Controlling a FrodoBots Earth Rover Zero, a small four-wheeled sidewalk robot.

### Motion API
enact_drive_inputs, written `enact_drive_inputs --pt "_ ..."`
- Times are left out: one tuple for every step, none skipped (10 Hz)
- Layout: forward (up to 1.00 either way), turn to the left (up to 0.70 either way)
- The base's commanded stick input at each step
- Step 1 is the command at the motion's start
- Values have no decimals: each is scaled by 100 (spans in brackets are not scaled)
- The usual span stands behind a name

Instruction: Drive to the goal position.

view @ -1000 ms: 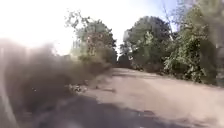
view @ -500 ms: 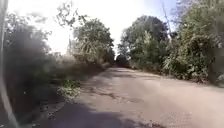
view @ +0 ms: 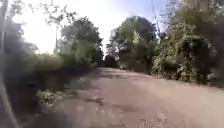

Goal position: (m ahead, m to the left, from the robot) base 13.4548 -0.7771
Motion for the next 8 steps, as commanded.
enact_drive_inputs --pt "70 0" --pt "70 0" --pt "70 0" --pt "70 0" --pt "70 0" --pt "70 0" --pt "70 0" --pt "70 0"
